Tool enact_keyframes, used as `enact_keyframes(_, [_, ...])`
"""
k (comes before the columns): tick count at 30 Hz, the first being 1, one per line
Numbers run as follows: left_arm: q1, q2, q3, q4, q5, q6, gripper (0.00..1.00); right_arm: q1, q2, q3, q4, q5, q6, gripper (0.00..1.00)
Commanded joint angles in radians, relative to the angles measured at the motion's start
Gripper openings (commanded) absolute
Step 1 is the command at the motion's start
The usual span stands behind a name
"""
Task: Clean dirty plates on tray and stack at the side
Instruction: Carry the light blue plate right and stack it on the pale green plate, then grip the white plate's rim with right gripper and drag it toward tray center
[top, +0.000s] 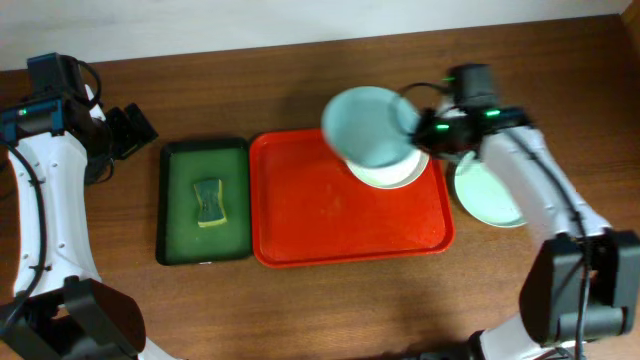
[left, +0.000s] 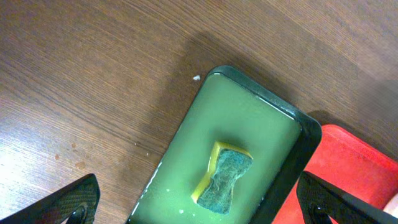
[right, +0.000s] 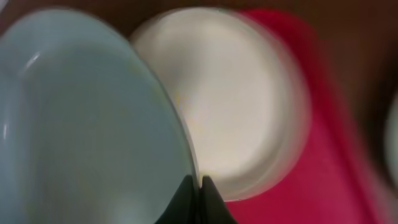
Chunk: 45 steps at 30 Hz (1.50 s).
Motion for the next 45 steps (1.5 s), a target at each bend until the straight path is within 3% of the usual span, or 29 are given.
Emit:
enact_keyframes(1, [0.002, -0.016, 0.014, -0.002, 0.008, -0.003, 0.99, -0.182, -0.028, 0.009, -0.095, -0.074, -0.090, 0.04])
enact_keyframes(5, [0.002, -0.016, 0.014, -0.003, 0.008, -0.003, 0.99, -0.399, -0.028, 0.009, -0.218, -0.050, -0.198, 0.04])
enact_keyframes(9, [0.002, -0.016, 0.014, -0.002, 0.008, -0.003, 0.99, -0.518, -0.026, 0.005, -0.311, 0.135, -0.198, 0.04])
enact_keyframes(19, [0.002, -0.016, 0.014, -0.002, 0.008, -0.003, 0.99, -0.581, -0.026, -0.066, -0.284, 0.264, -0.194, 0.04])
enact_keyframes(20, [0.002, -0.016, 0.014, -0.003, 0.008, -0.003, 0.99, -0.581, -0.026, -0.066, -0.278, 0.264, -0.194, 0.11])
enact_keyframes(22, [0.002, -0.016, 0.014, -0.002, 0.008, -0.003, 0.99, -0.579, -0.026, -0.066, -0.275, 0.263, -0.194, 0.63])
enact_keyframes(25, [0.002, -0.016, 0.014, -0.002, 0.008, -0.003, 0.99, -0.578, -0.025, -0.066, -0.272, 0.238, -0.198, 0.78])
enact_keyframes(30, [0.002, -0.016, 0.014, -0.002, 0.008, -0.003, 0.99, -0.537, -0.025, -0.066, -0.249, 0.200, -0.246, 0.79])
enact_keyframes(33, [0.002, -0.016, 0.014, -0.002, 0.008, -0.003, 0.99, -0.472, -0.025, -0.066, -0.229, 0.143, -0.251, 0.70])
enact_keyframes(36, [0.001, -0.016, 0.014, -0.002, 0.008, -0.003, 0.99, -0.328, -0.020, -0.066, -0.164, 0.034, -0.394, 0.69])
enact_keyframes(40, [0.001, -0.016, 0.014, -0.002, 0.008, -0.003, 0.99, -0.124, -0.002, -0.066, -0.027, 0.064, -0.475, 0.59])
enact_keyframes(43, [0.001, -0.016, 0.014, -0.002, 0.008, -0.003, 0.99, 0.006, 0.022, -0.066, 0.093, 0.232, -0.474, 0.49])
enact_keyframes(45, [0.001, -0.016, 0.014, -0.002, 0.008, -0.003, 0.99, 0.049, 0.041, -0.066, 0.147, 0.293, -0.475, 0.49])
